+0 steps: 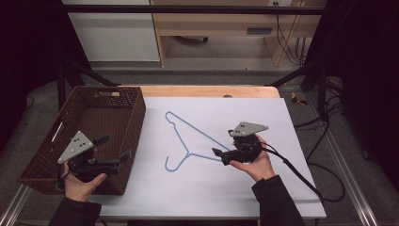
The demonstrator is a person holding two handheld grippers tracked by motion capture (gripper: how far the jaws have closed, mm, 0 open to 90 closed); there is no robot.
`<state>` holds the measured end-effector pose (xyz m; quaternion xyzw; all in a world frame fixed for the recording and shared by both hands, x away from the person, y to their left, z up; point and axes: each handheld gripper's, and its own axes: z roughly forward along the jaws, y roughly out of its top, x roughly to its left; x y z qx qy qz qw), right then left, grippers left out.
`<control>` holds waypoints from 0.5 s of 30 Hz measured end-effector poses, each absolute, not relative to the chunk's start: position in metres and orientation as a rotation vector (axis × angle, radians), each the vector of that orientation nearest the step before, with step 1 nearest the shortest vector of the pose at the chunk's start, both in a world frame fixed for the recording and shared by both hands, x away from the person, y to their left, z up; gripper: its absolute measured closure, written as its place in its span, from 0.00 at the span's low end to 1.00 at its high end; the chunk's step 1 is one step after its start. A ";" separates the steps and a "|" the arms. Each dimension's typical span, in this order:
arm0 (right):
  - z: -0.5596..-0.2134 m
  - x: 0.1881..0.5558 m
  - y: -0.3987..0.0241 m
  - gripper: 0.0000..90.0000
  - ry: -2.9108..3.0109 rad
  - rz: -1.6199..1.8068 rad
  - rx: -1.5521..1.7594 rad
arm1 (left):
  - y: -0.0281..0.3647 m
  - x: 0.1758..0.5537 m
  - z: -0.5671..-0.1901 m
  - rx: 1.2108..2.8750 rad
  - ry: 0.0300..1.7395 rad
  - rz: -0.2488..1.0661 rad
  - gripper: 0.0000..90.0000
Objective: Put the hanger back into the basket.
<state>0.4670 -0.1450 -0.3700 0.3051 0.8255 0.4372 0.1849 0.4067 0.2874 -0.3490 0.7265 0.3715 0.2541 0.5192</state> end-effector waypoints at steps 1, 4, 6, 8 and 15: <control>-0.373 0.472 -0.137 0.18 2.353 1.218 0.852 | 0.287 0.407 -0.349 1.743 0.890 0.610 0.06; -0.377 0.477 -0.130 0.19 2.374 1.199 0.845 | 0.288 0.407 -0.349 1.746 0.890 0.614 0.06; -0.382 0.481 -0.124 0.20 2.396 1.184 0.838 | 0.288 0.407 -0.349 1.746 0.890 0.615 0.06; -0.390 0.486 -0.117 0.24 2.431 1.156 0.844 | 0.288 0.407 -0.349 1.743 0.888 0.616 0.07; -0.412 0.498 -0.105 0.33 2.517 1.080 0.812 | 0.287 0.407 -0.350 1.750 0.886 0.617 0.07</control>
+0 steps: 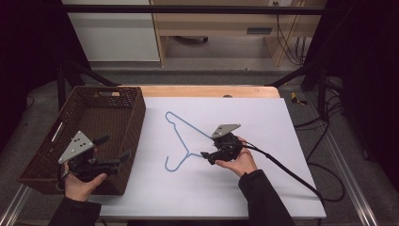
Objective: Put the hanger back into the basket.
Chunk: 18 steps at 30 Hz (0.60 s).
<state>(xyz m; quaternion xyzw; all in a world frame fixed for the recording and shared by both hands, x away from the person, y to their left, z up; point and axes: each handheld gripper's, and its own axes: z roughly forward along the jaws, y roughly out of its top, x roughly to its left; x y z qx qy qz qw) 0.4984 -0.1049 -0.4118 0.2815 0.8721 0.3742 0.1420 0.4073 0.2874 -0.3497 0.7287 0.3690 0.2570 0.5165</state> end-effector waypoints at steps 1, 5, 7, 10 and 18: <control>-0.414 0.500 -0.104 0.34 2.529 1.072 0.817 | 0.287 0.407 -0.350 1.750 0.887 0.618 0.07; -0.425 0.507 -0.099 0.42 2.583 1.036 0.806 | 0.287 0.406 -0.349 1.749 0.884 0.620 0.07; -0.433 0.512 -0.095 0.47 2.604 1.006 0.815 | 0.287 0.406 -0.349 1.750 0.883 0.621 0.07; -0.441 0.515 -0.092 0.52 2.634 0.992 0.813 | 0.287 0.406 -0.349 1.750 0.884 0.620 0.07; -0.456 0.521 -0.084 0.67 2.694 0.933 0.790 | 0.286 0.407 -0.350 1.756 0.884 0.619 0.07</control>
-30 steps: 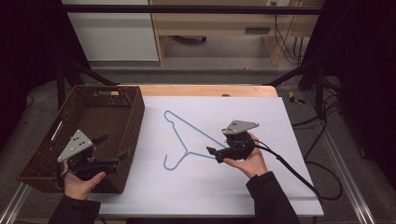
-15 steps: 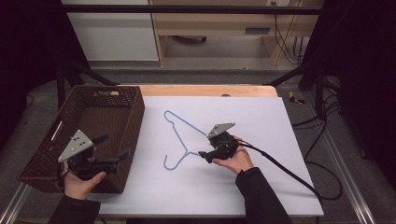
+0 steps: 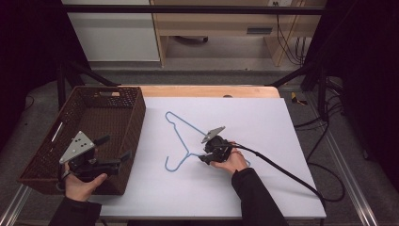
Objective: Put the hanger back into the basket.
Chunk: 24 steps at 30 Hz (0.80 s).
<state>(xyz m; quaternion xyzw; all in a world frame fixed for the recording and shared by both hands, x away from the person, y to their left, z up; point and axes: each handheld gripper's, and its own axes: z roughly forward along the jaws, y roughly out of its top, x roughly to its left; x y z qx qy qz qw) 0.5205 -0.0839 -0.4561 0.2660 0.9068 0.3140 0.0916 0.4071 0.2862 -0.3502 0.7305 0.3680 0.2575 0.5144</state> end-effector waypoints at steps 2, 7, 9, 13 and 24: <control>-0.459 0.522 -0.082 0.69 2.709 0.915 0.771 | 0.286 0.407 -0.350 1.757 0.884 0.618 0.07; -0.464 0.522 -0.079 0.76 2.727 0.886 0.758 | 0.285 0.407 -0.351 1.759 0.882 0.620 0.07; -0.465 0.523 -0.079 0.81 2.731 0.893 0.766 | 0.285 0.407 -0.351 1.760 0.882 0.620 0.07; -0.465 0.525 -0.080 0.84 2.732 0.887 0.755 | 0.285 0.407 -0.351 1.760 0.882 0.622 0.07; -0.464 0.527 -0.081 0.94 2.752 0.871 0.734 | 0.284 0.407 -0.351 1.763 0.881 0.621 0.08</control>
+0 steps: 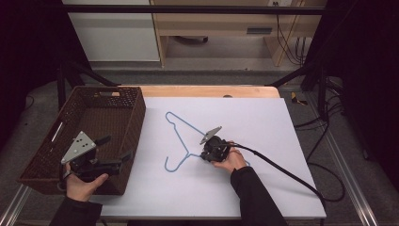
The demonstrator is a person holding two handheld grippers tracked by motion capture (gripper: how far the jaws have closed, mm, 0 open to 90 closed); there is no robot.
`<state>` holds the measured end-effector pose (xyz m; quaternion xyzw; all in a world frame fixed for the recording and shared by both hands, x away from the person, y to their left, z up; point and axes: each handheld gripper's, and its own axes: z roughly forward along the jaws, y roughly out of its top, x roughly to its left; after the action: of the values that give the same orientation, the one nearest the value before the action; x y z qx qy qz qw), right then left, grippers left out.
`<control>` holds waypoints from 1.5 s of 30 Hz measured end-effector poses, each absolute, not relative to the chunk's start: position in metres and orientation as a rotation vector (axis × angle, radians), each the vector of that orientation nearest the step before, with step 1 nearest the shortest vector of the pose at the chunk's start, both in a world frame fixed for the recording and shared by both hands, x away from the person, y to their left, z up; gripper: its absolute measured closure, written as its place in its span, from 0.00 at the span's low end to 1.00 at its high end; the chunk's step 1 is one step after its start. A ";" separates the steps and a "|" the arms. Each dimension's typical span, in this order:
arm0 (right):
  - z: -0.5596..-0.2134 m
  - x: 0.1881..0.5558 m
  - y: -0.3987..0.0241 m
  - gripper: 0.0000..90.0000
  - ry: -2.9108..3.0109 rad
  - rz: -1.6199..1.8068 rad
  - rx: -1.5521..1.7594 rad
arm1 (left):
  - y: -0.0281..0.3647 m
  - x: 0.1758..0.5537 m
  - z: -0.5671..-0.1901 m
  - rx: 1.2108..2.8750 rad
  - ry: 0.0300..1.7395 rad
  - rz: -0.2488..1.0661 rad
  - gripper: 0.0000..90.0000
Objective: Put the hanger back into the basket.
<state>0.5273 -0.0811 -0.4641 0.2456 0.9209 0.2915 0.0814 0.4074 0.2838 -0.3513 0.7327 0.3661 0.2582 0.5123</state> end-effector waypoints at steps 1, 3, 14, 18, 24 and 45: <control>-0.464 0.527 -0.081 0.94 2.754 0.872 0.729 | 0.284 0.407 -0.351 1.762 0.881 0.620 0.08; -0.464 0.528 -0.081 0.94 2.755 0.874 0.721 | 0.283 0.408 -0.352 1.765 0.878 0.618 0.08; -0.462 0.530 -0.085 0.97 2.779 0.933 0.684 | 0.280 0.407 -0.351 1.770 0.869 0.614 0.08; -0.458 0.531 -0.086 0.97 2.761 0.953 0.705 | 0.278 0.406 -0.351 1.771 0.865 0.611 0.08; -0.449 0.531 -0.090 0.97 2.742 1.035 0.754 | 0.272 0.403 -0.350 1.779 0.847 0.605 0.07; -0.422 0.526 -0.108 0.97 2.673 1.224 0.809 | 0.209 0.411 -0.386 1.896 0.835 0.488 0.08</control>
<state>0.5263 -0.1079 -0.4222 0.2652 0.8756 0.4011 0.0463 0.4112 0.2093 -0.3864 0.7791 0.3429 0.2003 0.4851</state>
